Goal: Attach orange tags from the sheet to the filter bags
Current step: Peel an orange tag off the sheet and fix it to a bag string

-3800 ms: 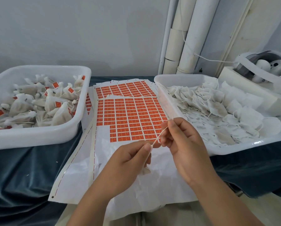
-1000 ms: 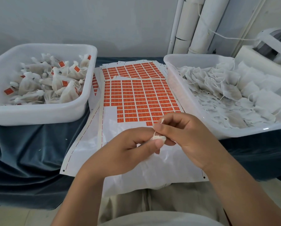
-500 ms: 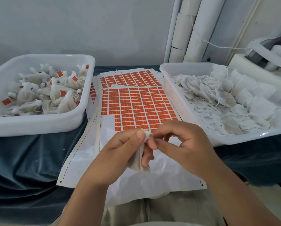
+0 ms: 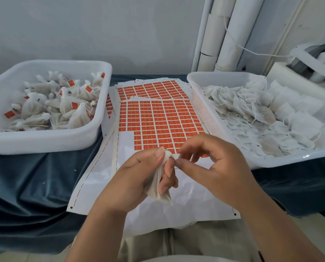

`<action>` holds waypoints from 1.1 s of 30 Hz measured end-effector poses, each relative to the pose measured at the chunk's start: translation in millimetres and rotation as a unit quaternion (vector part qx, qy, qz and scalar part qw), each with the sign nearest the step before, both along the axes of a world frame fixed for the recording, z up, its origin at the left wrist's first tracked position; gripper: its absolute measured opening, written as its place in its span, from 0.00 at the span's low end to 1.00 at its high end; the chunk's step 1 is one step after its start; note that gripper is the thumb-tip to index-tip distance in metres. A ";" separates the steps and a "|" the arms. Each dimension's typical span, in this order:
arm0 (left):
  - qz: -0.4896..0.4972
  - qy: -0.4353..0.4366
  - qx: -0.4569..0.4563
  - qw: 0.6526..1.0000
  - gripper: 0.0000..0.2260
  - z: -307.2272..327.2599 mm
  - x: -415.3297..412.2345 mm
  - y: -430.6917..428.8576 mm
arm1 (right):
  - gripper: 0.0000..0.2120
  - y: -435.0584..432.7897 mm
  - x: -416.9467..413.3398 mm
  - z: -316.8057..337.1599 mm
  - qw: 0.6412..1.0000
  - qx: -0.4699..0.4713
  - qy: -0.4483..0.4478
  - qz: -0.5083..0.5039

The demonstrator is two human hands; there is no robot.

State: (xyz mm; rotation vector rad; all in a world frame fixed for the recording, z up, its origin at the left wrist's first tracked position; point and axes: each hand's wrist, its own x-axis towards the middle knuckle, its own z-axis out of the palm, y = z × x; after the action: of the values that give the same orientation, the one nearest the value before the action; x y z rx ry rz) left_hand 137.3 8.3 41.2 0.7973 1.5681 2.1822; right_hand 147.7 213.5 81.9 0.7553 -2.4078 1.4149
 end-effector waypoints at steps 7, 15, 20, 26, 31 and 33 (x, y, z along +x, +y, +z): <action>-0.008 -0.010 0.011 1.000 0.17 0.0 -1.6 0.4 | 0.10 -1.5 2.9 7.2 0.997 0.045 0.028 0.058; -0.003 -0.021 -0.024 0.999 0.18 -0.5 -1.1 -0.6 | 0.07 -1.8 6.2 10.3 0.996 0.090 0.022 -0.002; -0.020 -0.038 -0.018 0.999 0.18 -1.6 -1.9 1.7 | 0.06 -3.0 5.7 4.1 0.998 0.063 -0.010 -0.012; -0.121 -0.144 0.160 0.969 0.18 -1.3 3.7 16.6 | 0.10 -8.8 -2.5 -11.0 0.910 -0.221 -0.323 0.135; -0.078 -0.174 0.136 0.972 0.20 0.1 5.9 20.8 | 0.10 -1.3 -3.8 -3.0 0.962 -0.108 -0.227 0.107; -0.064 -0.161 0.104 0.979 0.20 2.1 6.7 20.8 | 0.09 1.9 -0.6 4.1 0.974 -0.070 -0.184 0.110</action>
State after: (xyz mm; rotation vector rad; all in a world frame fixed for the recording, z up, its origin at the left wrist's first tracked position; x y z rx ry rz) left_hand 144.1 29.1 43.2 0.5488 1.1178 2.2690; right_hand 147.1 215.4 85.9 0.8060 -2.5104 1.9433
